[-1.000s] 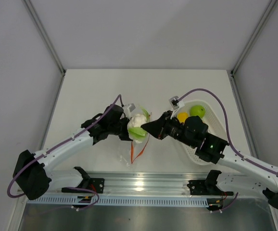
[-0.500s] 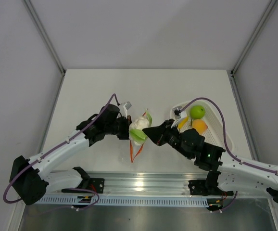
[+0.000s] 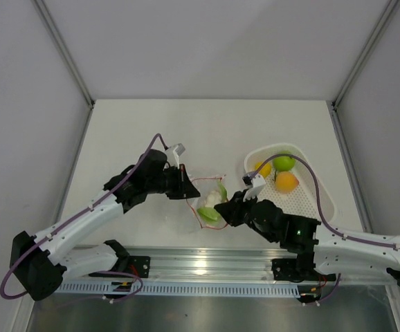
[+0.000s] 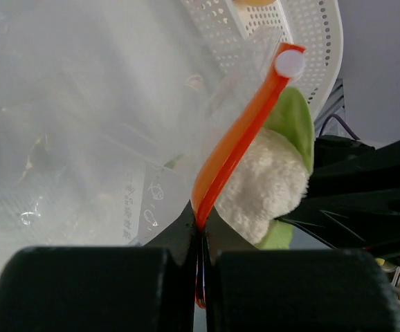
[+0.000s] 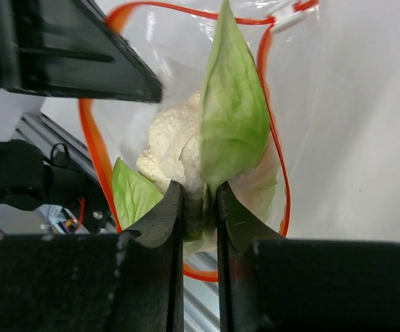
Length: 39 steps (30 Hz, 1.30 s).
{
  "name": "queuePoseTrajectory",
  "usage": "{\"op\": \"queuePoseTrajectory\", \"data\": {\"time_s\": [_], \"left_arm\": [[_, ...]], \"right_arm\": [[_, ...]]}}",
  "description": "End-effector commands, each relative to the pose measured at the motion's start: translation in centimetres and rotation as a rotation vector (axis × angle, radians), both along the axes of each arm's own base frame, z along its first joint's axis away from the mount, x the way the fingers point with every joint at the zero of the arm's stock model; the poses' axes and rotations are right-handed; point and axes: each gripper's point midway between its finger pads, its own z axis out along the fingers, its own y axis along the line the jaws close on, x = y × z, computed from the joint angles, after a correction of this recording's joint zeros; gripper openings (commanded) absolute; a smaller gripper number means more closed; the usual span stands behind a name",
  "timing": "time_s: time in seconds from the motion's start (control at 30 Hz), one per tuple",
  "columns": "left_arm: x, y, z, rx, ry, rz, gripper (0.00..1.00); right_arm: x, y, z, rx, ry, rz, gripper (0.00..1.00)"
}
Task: Place the food in the zip-top bag and seal the zipper
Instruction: Place the fake vegetable in the zipper food storage bag.
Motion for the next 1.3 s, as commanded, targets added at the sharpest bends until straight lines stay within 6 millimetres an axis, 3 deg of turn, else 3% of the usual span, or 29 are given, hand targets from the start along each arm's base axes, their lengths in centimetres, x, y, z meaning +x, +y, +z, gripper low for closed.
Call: {"op": "queuePoseTrajectory", "data": {"time_s": [0.0, 0.27, 0.4, 0.5, 0.7, 0.83, 0.93, 0.97, 1.0, 1.03, 1.07, 1.13, 1.27], "left_arm": [[0.1, -0.7, 3.0, -0.092, -0.068, -0.017, 0.01], [-1.0, -1.7, 3.9, -0.154, -0.060, -0.102, 0.01], [-1.6, -1.8, 4.0, -0.166, -0.057, -0.131, 0.01], [-1.9, -2.1, 4.2, -0.185, -0.060, -0.158, 0.01], [-2.9, -2.5, 4.4, -0.213, -0.062, -0.220, 0.01], [-2.7, -1.9, 4.1, -0.174, -0.076, -0.194, 0.01], [-1.9, -0.5, 3.4, -0.095, -0.085, -0.112, 0.01], [-1.2, 0.0, 3.1, -0.066, -0.100, -0.067, 0.01], [-1.1, 0.4, 3.2, -0.057, -0.108, -0.049, 0.00], [-1.1, 0.6, 3.0, -0.044, -0.109, -0.038, 0.01], [-0.8, 0.8, 3.0, -0.036, -0.117, -0.027, 0.00], [-0.7, 0.8, 2.8, -0.022, -0.116, -0.029, 0.01], [-0.4, 0.4, 3.3, -0.012, -0.130, -0.065, 0.01]], "right_arm": [[0.3, -1.0, 0.0, -0.039, -0.032, -0.030, 0.00], [0.7, 1.3, 1.1, -0.054, -0.069, 0.022, 0.00], [1.5, 2.5, -0.2, -0.122, -0.037, 0.021, 0.00], [1.6, 3.5, -0.1, -0.121, -0.033, 0.034, 0.01], [3.0, 4.8, 0.0, -0.137, 0.000, 0.049, 0.11], [2.3, 5.9, -0.7, -0.216, -0.013, 0.134, 0.02], [1.4, 5.0, -1.7, -0.254, -0.044, 0.138, 0.00], [1.3, 4.5, -1.1, -0.224, -0.059, 0.137, 0.00], [0.9, 3.7, -2.5, -0.241, -0.049, 0.138, 0.00], [0.8, 3.2, -2.6, -0.231, -0.051, 0.132, 0.00], [0.5, 2.7, -2.0, -0.201, -0.062, 0.136, 0.00], [-0.4, 1.9, -3.1, -0.210, -0.071, 0.176, 0.00], [-2.4, 1.9, -2.5, -0.180, -0.105, 0.306, 0.00]]}}
